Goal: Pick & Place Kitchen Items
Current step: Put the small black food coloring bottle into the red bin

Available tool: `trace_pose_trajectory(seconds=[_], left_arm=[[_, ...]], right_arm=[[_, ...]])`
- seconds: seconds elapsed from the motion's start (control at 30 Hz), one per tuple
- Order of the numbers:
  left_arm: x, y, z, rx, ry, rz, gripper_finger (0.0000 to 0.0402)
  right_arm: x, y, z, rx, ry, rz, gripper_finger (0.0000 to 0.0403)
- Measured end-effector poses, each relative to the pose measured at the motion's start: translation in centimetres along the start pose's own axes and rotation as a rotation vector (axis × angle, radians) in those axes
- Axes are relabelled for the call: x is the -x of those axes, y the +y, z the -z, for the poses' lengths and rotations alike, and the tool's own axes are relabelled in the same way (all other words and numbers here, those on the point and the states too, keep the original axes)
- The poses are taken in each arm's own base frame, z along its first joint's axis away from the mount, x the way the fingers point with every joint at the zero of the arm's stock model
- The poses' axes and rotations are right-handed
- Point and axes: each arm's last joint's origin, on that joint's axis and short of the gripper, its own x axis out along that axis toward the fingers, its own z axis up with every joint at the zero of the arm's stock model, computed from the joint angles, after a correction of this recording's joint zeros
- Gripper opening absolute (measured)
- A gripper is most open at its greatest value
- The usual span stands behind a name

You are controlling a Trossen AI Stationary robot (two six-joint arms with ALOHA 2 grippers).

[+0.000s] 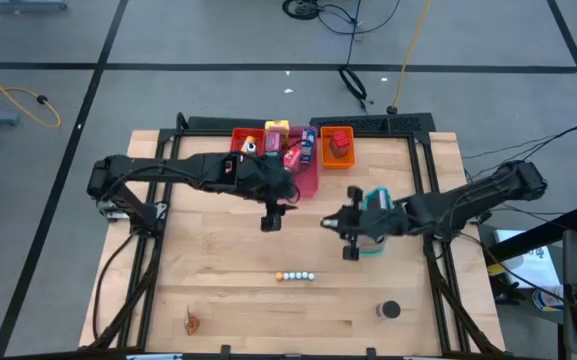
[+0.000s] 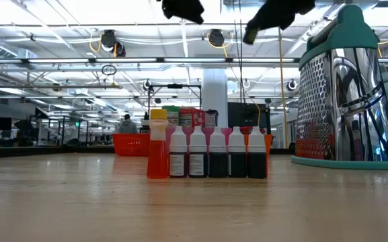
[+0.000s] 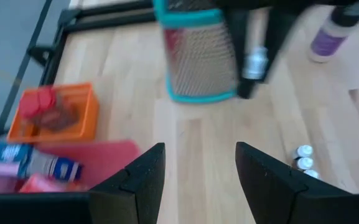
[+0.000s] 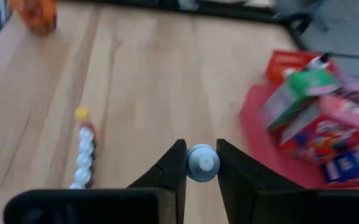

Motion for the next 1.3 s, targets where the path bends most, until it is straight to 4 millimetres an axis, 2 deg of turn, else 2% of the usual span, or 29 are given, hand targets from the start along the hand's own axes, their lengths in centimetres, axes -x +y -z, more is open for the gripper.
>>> trace_pose_trajectory(seconds=[0.23, 0.7, 0.97, 1.3], left_arm=[[0.1, -1.1, -0.9, -0.046, -0.086, 0.016, 0.0196], [-0.5, -1.1, -1.2, -0.037, -0.107, 0.007, 0.0196], [-1.5, -1.1, -1.2, -0.047, -0.105, -0.010, 0.0195], [-1.9, -0.9, -1.4, -0.043, -0.136, -0.016, 0.0194]], right_arm=[[1.2, -2.0, -1.8, -0.032, -0.153, 0.039, 0.0059], [0.9, -3.1, -3.9, -0.041, -0.359, -0.039, 0.0059], [-0.7, -3.3, -3.6, -0.033, -0.329, -0.062, 0.0059], [-0.9, -3.8, -3.7, -0.028, -0.334, -0.043, 0.0059]])
